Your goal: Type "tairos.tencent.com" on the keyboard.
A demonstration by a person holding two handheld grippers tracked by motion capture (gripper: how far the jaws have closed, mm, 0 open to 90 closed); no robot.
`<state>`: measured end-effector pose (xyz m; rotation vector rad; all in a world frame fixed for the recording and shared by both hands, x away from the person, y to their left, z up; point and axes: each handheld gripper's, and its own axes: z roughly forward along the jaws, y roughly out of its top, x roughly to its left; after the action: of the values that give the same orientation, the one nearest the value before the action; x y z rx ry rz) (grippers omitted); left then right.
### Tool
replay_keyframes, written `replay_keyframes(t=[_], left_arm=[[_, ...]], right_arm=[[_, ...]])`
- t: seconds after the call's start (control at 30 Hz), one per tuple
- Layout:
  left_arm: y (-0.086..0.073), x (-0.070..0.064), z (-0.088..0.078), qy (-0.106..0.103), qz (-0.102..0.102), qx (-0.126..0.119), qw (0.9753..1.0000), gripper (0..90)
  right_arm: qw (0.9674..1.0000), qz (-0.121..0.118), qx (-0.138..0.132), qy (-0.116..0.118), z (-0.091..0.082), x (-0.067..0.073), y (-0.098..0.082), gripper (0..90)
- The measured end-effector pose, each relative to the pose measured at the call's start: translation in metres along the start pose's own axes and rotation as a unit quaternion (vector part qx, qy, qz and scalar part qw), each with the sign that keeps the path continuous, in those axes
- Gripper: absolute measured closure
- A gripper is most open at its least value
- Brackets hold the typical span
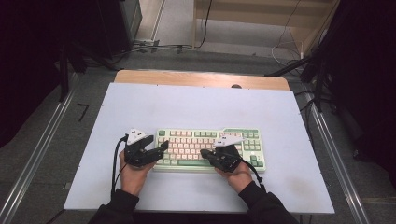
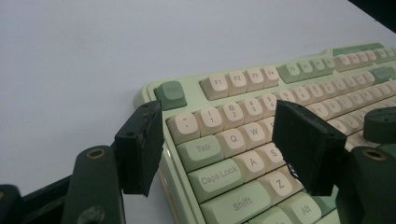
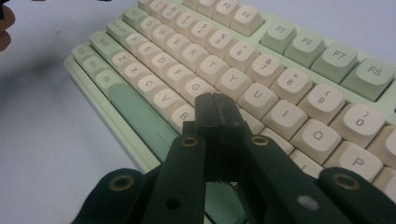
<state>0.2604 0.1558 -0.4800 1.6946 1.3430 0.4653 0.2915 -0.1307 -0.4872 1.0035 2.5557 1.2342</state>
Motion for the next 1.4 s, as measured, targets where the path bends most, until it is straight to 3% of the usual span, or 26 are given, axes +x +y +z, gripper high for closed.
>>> replay_keyframes(t=[0.67, 0.8, 0.87, 0.97, 1.07, 1.17, 1.27, 1.4], left_arm=[[0.000, 0.000, 0.000, 0.001, 0.000, 0.001, 1.0000, 34.6], [0.000, -0.001, 0.000, -0.001, 0.001, 0.001, 1.0000, 34.6], [0.000, -0.001, 0.000, -0.002, 0.002, 0.000, 1.0000, 34.6], [0.000, -0.002, -0.001, -0.002, 0.002, 0.000, 1.0000, 35.4], [0.000, -0.002, -0.001, -0.003, 0.002, 0.000, 1.0000, 35.7], [0.000, -0.003, -0.001, -0.005, 0.004, -0.001, 1.0000, 37.0], [0.000, -0.004, -0.001, -0.010, 0.008, 0.000, 0.9999, 40.4], [-0.001, -0.005, 0.000, -0.028, 0.013, 0.000, 0.9995, 50.4]], right_arm=[[1.0000, -0.004, 0.005, 0.000, 0.004, 0.002, -0.001, 87.6], [0.9999, -0.014, 0.007, -0.005, 0.007, 0.002, -0.002, 86.8], [0.9999, -0.012, 0.006, 0.001, 0.005, 0.002, -0.001, 82.6], [0.9999, 0.003, -0.016, 0.004, -0.002, -0.002, 0.001, 74.2], [0.9989, 0.016, -0.043, -0.005, -0.010, -0.008, 0.004, 49.9], [0.9979, 0.028, -0.054, -0.021, -0.016, -0.015, 0.004, 34.1], [0.9967, 0.039, -0.063, -0.033, -0.020, -0.021, 0.004, 27.0], [0.9960, 0.046, -0.065, -0.042, -0.023, -0.026, 0.004, 25.5]])
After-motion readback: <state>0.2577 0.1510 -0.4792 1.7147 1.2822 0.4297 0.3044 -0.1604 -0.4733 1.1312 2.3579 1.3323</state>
